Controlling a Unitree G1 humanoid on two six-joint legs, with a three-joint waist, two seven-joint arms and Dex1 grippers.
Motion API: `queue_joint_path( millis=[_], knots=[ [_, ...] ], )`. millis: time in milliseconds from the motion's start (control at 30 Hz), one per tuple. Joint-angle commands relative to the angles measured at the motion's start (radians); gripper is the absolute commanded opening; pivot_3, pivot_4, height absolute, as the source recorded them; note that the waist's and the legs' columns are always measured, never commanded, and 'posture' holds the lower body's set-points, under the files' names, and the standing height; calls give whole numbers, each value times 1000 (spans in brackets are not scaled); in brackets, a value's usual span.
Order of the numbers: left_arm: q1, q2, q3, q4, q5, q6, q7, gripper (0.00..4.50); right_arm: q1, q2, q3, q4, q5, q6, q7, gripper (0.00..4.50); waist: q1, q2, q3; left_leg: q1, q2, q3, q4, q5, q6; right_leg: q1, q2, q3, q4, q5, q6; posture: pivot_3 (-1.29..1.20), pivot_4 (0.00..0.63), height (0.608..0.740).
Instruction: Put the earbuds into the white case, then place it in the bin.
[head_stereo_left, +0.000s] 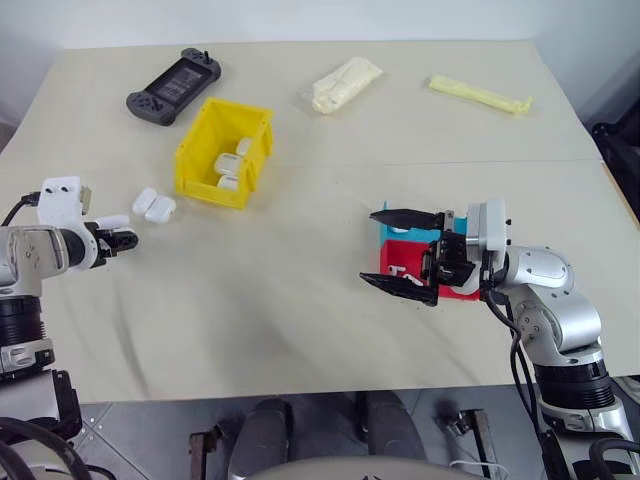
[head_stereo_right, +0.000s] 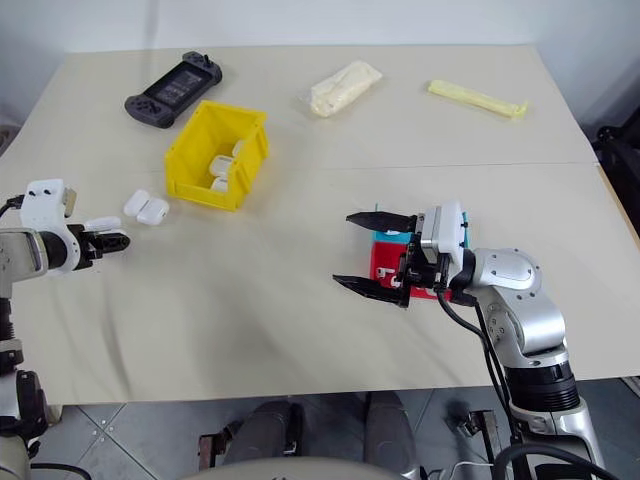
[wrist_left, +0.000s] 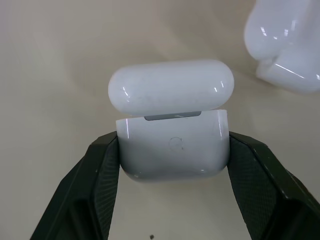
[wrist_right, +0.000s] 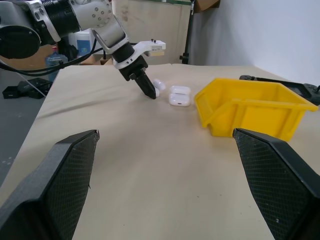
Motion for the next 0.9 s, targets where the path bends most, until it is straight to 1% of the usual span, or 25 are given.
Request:
queue_joint_path(
  millis=[33,133,200,267,333,433,500,633,700,800,900],
  knots=[
    [135,-19,123,-150,-85,-135,-141,2801,2,-4,-17,-28,10,-22,4,4500,0,0,0,0,0,0,-1,0,0,-1,-1,0,0,0,0,0,150,740],
    [307,-70,285,-268,-153,-326,-274,2801,1,-10,-19,-24,13,-19,10,4500,3,0,0,-1,0,0,-1,0,0,-1,-2,-2,0,0,-1,0,150,740],
    [386,-101,344,-310,-174,-441,-331,2801,0,-15,-20,-20,15,-17,15,4500,4,-1,0,-2,1,-1,0,0,0,-1,-2,-3,-2,1,-2,0,150,740],
    [457,-191,398,-378,-214,-678,-451,2801,-5,-27,-23,-13,18,-8,25,4500,7,0,0,-2,1,-1,0,0,0,0,-2,-5,-3,1,-3,0,150,740],
    [471,-283,408,-438,-256,-818,-494,2801,-18,-41,-29,-1,22,0,36,4500,20,0,0,-2,0,-1,1,-1,1,1,-4,-6,-3,1,-3,0,150,740],
    [459,-360,325,-512,-277,-881,-486,2801,-33,-61,-40,7,27,10,44,4500,38,-1,0,-3,0,-4,5,-1,2,5,-5,-11,-6,3,-3,0,150,740],
    [455,-396,265,-551,-295,-897,-486,2801,-33,-73,-48,4,29,15,47,4500,45,-1,0,-3,-1,-5,7,-2,2,7,-5,-12,-6,4,-3,0,150,740],
    [438,-460,84,-623,-303,-918,-496,2801,8,-120,-93,-21,35,25,36,4500,51,-1,0,-4,-2,-5,8,-3,4,7,-6,-12,-6,4,-3,0,150,740],
    [420,-485,-3,-616,-292,-939,-518,2801,38,-143,-123,-34,32,22,27,4500,52,-1,0,-4,-2,-4,8,-3,5,7,-6,-12,-6,4,-3,0,150,740],
    [375,-541,-166,-557,-244,-1025,-600,2801,122,-186,-203,-70,20,14,2,4500,56,0,0,-3,-2,-4,8,-3,5,8,-6,-13,-7,4,-3,0,150,740],
    [319,-592,-267,-476,-221,-1086,-654,2801,225,-219,-298,-108,19,13,-24,4500,57,0,0,-3,-2,-5,9,-3,5,11,-6,-14,-9,4,-2,0,150,740]
  ],
)
